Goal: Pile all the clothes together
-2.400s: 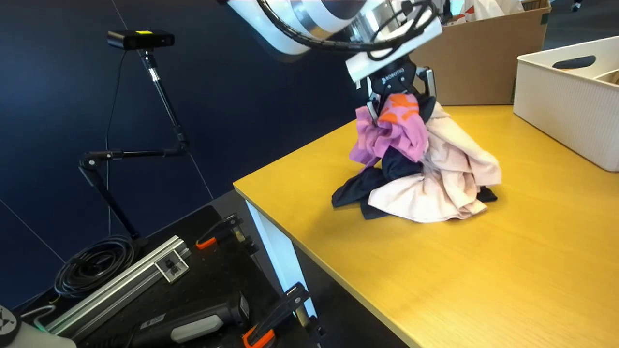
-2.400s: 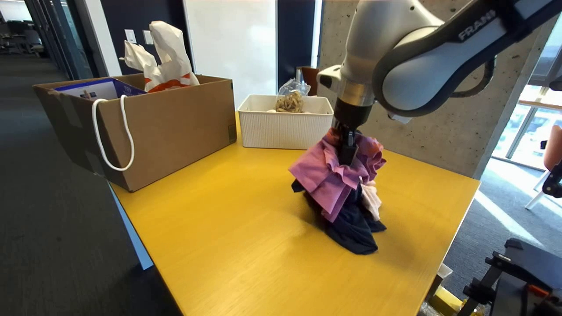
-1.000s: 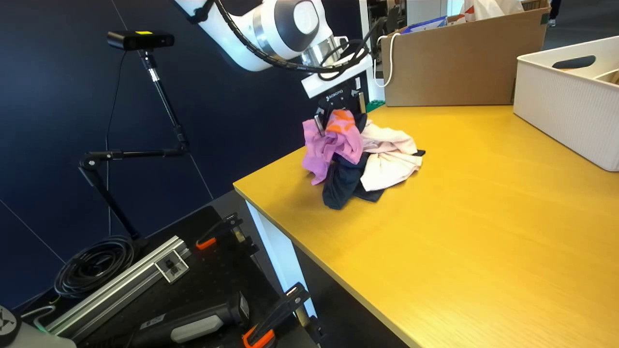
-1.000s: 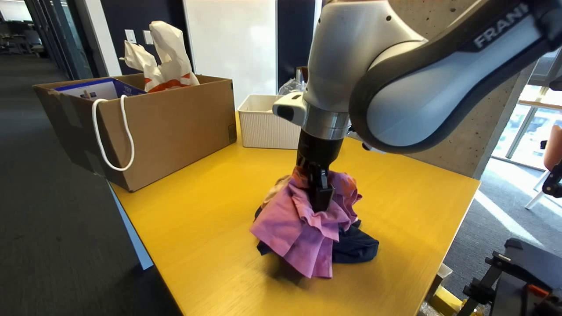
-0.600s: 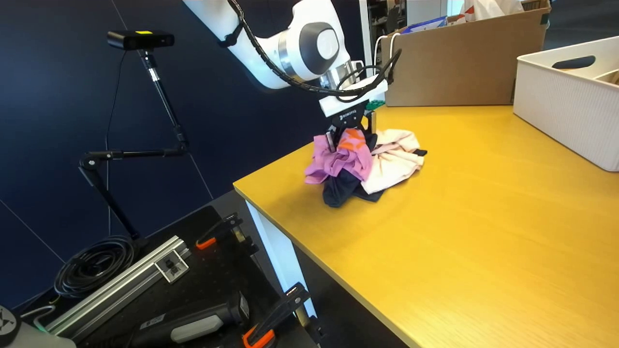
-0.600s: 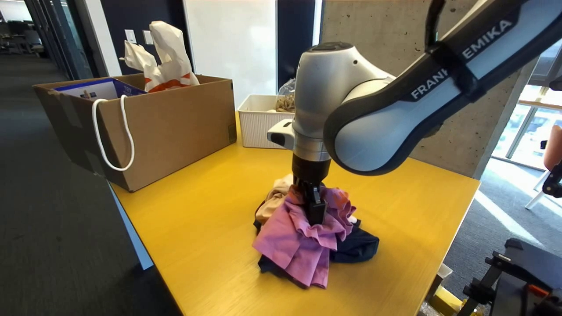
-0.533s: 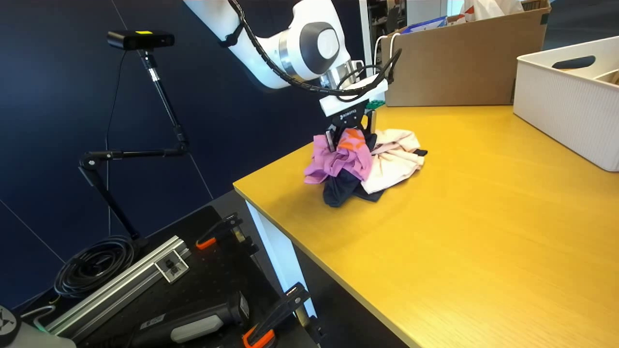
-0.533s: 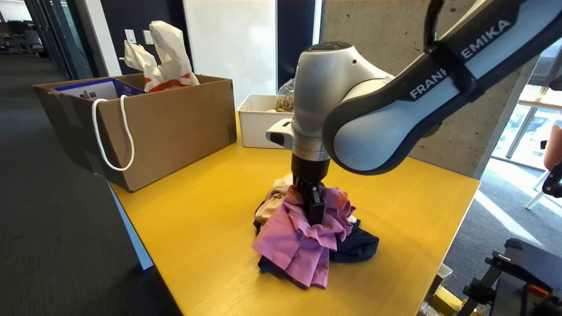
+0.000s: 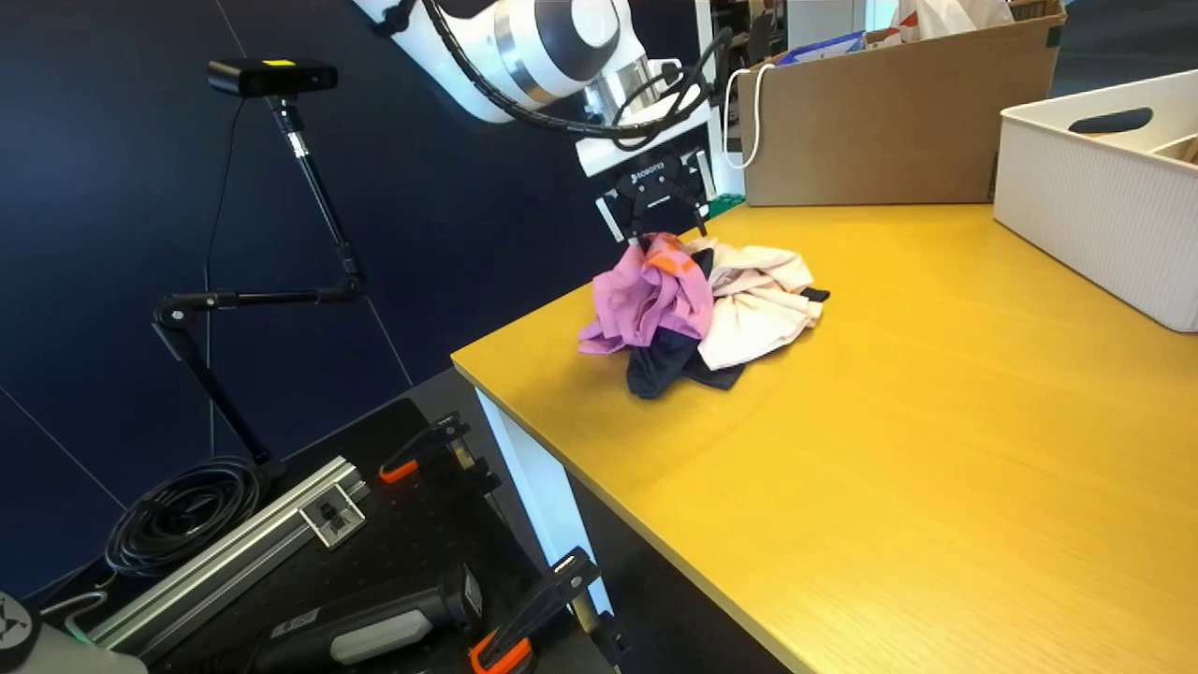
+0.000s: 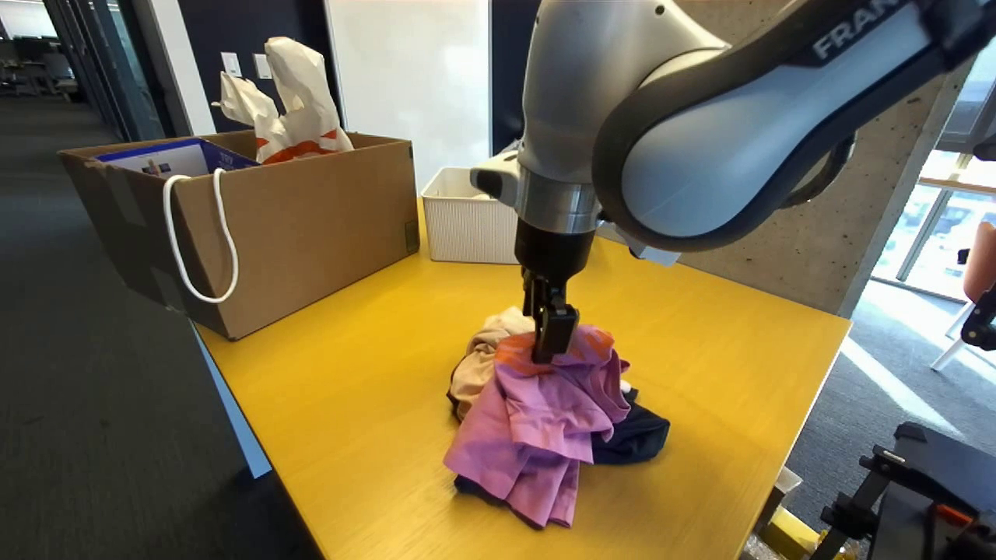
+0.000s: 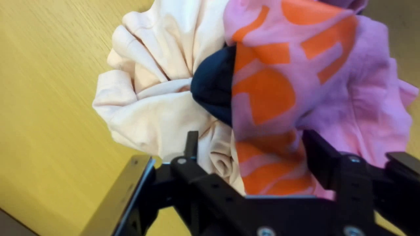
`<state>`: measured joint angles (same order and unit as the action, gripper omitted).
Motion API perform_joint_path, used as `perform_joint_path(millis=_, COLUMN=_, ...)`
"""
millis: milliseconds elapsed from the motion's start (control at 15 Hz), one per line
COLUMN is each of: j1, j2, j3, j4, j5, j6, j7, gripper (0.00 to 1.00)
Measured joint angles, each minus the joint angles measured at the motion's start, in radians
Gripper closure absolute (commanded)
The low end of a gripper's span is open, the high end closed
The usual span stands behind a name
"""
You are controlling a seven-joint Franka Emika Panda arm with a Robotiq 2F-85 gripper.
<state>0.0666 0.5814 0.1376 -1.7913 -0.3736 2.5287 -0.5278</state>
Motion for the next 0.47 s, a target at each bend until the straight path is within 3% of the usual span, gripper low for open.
perform_joint_path(millis=467, j1=0.019, j2=-0.324, j3=-0.002, j4=-0.259, j5=0.087, j6=-0.028, j7=0.268, gripper=0.00)
